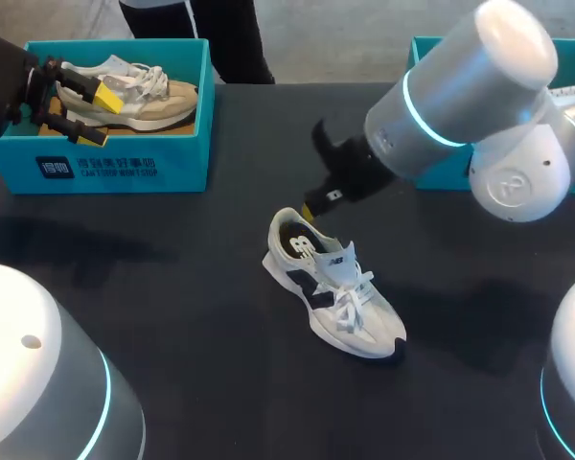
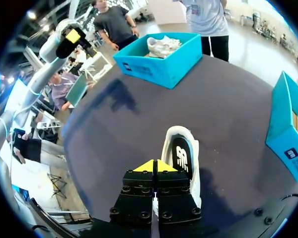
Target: Take the shoe out of the shoebox, open the shoe tongue, remove and reinsert the insole, then place the shoe into the shoebox
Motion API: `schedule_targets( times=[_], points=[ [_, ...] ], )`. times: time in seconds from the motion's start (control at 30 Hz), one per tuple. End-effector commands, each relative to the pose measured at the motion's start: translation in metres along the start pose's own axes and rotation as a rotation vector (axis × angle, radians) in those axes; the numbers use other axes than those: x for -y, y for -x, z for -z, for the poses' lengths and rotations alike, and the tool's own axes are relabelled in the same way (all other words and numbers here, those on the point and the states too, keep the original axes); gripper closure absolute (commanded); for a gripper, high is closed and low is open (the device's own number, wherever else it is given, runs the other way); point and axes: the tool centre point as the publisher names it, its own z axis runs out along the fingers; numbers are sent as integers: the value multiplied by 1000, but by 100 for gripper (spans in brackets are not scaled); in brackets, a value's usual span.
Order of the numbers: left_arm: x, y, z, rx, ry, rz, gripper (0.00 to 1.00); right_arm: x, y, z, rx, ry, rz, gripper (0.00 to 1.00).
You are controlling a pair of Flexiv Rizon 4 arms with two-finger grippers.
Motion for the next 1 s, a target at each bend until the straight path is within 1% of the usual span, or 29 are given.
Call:
schedule_targets(
  times=[0.03, 0.1, 0.17, 0.27, 0.33, 0.37, 0.43, 0.47, 0.53, 0.57, 0.63, 0.7, 0.83, 1.0],
  points=[
    [0, 0, 0, 0, 1, -2, 0, 0, -3, 0, 89, 1, -2, 100],
    [0, 0, 0, 0, 1, -2, 0, 0, -3, 0, 89, 1, -2, 100],
    [0, 0, 0, 0, 1, -2, 0, -2, -10, -4, 143, -11, 59, 100],
    [0, 0, 0, 0, 1, -2, 0, -6, -18, -6, 220, -53, 137, 100],
    [0, 0, 0, 0, 1, -2, 0, -6, -20, -7, 252, -64, 159, 100],
    [0, 0, 0, 0, 1, -2, 0, -5, -20, -9, 281, -85, 175, 100],
    [0, 0, 0, 0, 1, -2, 0, -3, -19, -11, 278, -74, 177, 100],
    [0, 0, 0, 0, 1, -2, 0, -2, -18, -13, 289, -87, 181, 100],
    [0, 0, 0, 0, 1, -2, 0, -1, -16, -17, 290, -89, 178, 100],
    [0, 0, 0, 0, 1, -2, 0, 0, -15, -19, 298, -105, 179, 100],
    [0, 0, 0, 0, 1, -2, 0, 1, -12, -22, 288, -98, 172, 100],
    [0, 0, 0, 0, 1, -2, 0, 1, -10, -27, 296, -112, 158, 100],
    [0, 0, 0, 0, 1, -2, 0, 5, -5, -34, 288, -85, 137, 100],
    [0, 0, 0, 0, 1, -2, 0, 6, 0, -44, 279, -82, 113, 100]
  ],
)
